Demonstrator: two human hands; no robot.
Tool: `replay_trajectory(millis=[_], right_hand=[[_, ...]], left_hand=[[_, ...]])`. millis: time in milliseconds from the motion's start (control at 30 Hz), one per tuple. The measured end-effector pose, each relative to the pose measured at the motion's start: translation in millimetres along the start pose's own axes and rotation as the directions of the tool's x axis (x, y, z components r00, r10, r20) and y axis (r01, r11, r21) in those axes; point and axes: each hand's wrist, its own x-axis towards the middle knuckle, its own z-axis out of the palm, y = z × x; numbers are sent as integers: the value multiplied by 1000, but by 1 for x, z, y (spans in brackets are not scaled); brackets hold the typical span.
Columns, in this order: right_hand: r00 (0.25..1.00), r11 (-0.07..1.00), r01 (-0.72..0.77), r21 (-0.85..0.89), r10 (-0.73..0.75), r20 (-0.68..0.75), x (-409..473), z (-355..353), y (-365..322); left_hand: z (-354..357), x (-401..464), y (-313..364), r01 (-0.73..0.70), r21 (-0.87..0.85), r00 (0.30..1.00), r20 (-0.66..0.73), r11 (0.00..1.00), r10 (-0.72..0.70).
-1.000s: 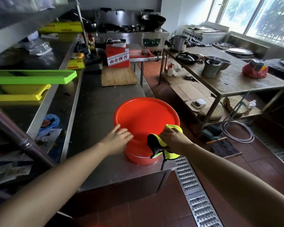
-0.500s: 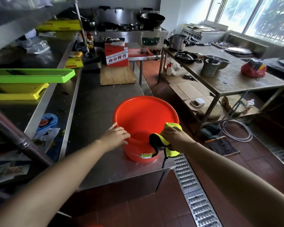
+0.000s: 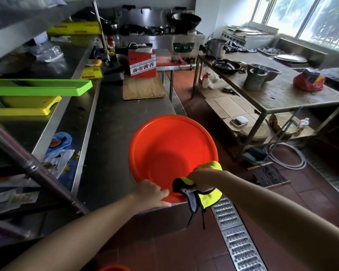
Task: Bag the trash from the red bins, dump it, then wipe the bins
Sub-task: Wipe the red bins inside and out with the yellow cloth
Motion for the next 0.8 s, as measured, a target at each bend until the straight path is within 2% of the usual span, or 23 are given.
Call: replay_trajectory(millis=[133, 333, 433, 533, 600, 733, 800], right_hand=[[997, 996, -39, -84, 45, 60, 1, 26, -19], [978, 1000, -8, 25, 13, -210, -5, 79, -38], [968, 995, -74, -68, 55, -246, -15, 104, -41], [975, 993, -64, -104, 40, -219, -29, 115, -37], [979, 992, -19, -127, -8, -204, -33, 117, -35], [996, 967, 69, -246, -82, -45, -43, 122, -36], [996, 954, 68, -292, -82, -36, -50, 127, -39]], left_hand=[[3, -2, 29, 33, 19, 999, 17, 999, -34], [10, -8, 69, 32, 25, 997, 74, 999, -34], [9, -9, 79, 123, -58, 987, 108, 991, -116], [13, -10, 94, 208, -103, 959, 216, 973, -182], [21, -8, 102, 268, -97, 941, 237, 958, -240], [31, -10, 107, 243, -10, 941, 247, 970, -233], [36, -12, 107, 244, 32, 940, 238, 969, -244]])
